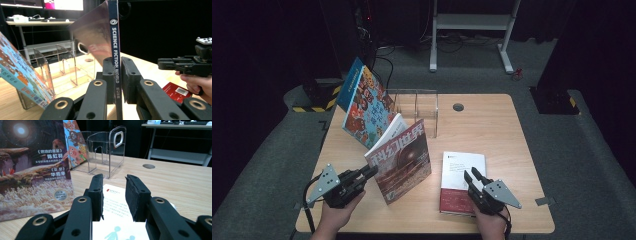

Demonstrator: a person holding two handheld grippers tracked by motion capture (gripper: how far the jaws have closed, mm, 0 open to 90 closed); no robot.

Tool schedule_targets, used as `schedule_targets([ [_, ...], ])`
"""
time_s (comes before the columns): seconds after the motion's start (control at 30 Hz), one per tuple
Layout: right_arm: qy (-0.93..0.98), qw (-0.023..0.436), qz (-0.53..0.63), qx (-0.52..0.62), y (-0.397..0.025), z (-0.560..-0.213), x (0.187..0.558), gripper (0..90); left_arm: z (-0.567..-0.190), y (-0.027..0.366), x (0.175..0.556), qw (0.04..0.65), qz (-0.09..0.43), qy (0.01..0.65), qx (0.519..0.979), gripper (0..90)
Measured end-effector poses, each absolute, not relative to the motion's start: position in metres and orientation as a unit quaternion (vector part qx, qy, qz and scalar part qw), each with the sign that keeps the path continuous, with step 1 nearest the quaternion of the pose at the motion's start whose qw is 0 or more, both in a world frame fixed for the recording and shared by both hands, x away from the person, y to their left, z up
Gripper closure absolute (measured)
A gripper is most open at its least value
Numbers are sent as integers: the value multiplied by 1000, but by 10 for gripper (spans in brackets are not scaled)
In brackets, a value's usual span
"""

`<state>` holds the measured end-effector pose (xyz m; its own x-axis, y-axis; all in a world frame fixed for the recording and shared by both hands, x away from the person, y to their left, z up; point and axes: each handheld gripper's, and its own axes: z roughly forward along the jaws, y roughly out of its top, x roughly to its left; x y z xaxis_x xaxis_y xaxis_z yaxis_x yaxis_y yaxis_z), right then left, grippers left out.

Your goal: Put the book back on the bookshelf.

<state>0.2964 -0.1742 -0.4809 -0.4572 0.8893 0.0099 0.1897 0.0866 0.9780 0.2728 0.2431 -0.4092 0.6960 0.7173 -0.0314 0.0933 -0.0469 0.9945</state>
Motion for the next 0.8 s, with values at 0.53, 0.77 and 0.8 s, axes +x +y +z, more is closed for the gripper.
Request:
schedule_targets([
  [0.53,663,323,540,406,-174,-481,296,676,-410,241,271,615,264,280,688,817],
  [0.77,663,322,541,406,-173,-481,296,676,-405,237,275,612,259,290,688,584],
  [0.8,663,322,540,405,-173,-481,296,676,-402,235,281,610,258,309,683,605],
])
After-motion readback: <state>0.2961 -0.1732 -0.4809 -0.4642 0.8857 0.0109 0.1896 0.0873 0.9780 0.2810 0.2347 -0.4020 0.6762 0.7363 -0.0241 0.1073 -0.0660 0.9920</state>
